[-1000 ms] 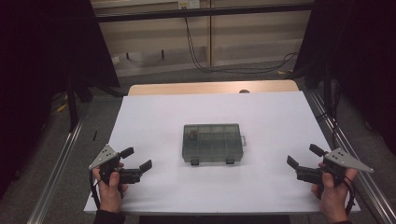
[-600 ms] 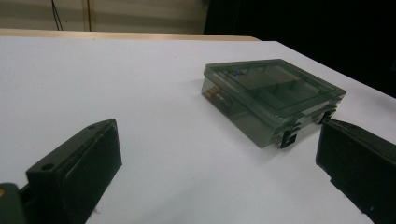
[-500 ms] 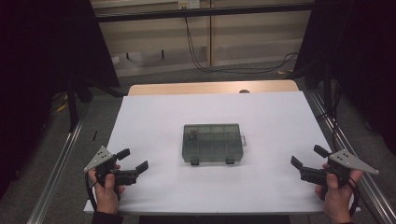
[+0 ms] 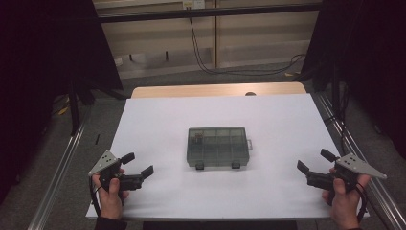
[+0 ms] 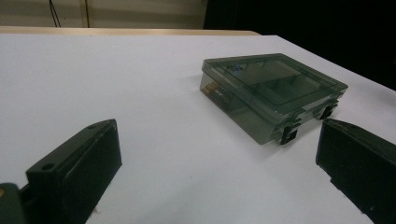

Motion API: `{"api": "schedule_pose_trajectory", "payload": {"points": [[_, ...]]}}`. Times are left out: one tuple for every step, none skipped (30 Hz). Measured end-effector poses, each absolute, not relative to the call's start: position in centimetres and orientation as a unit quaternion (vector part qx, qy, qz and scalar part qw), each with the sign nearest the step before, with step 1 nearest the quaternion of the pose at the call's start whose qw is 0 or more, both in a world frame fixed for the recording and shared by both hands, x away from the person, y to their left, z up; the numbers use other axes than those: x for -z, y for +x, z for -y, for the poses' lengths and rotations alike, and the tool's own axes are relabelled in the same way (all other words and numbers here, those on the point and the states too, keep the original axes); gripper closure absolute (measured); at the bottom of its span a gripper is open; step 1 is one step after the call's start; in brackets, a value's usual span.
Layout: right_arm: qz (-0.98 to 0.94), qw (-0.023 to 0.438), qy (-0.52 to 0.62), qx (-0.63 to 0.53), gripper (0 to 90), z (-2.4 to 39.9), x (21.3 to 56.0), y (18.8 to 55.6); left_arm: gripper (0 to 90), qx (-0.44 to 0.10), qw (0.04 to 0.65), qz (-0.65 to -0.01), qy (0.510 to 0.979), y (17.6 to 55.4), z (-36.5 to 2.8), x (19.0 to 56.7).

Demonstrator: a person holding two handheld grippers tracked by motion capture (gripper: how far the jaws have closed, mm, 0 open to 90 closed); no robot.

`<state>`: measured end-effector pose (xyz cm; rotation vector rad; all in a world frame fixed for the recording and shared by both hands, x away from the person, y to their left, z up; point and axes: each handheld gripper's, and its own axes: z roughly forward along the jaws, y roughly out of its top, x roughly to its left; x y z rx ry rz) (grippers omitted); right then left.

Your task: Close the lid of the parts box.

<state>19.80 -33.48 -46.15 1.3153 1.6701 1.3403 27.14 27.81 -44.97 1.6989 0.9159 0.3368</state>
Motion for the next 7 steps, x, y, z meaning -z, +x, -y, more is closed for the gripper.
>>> {"api": "schedule_pose_trajectory", "payload": {"points": [[-0.632, 0.309, 0.498, -0.507, 0.8, 33.47, 46.15, 19.79, 0.1, -0.143, 0.556, -0.388, 0.721, 27.15, -27.80, 44.98], [-0.631, 0.308, 0.499, -0.508, 0.8, 33.45, 46.14, 19.77, 0.1, -0.143, 0.556, -0.389, 0.721, 27.14, -27.77, 44.98], [-0.631, 0.309, 0.499, -0.508, 0.8, 33.45, 46.14, 19.77, 0.1, -0.143, 0.557, -0.389, 0.720, 27.15, -27.76, 44.99], [-0.631, 0.308, 0.499, -0.508, 0.8, 33.47, 46.12, 19.76, 0.1, -0.145, 0.553, -0.391, 0.721, 27.13, -27.73, 44.96], [-0.631, 0.308, 0.499, -0.508, 0.8, 33.48, 46.12, 19.76, 0.1, -0.146, 0.553, -0.390, 0.721, 27.16, -27.72, 44.96], [-0.631, 0.309, 0.499, -0.508, 0.8, 33.49, 46.12, 19.78, 0.0, -0.143, 0.556, -0.389, 0.720, 27.18, -27.70, 44.98], [-0.630, 0.308, 0.499, -0.508, 0.8, 33.50, 46.13, 19.79, 0.1, -0.146, 0.554, -0.391, 0.720, 27.18, -27.68, 44.95]]}}
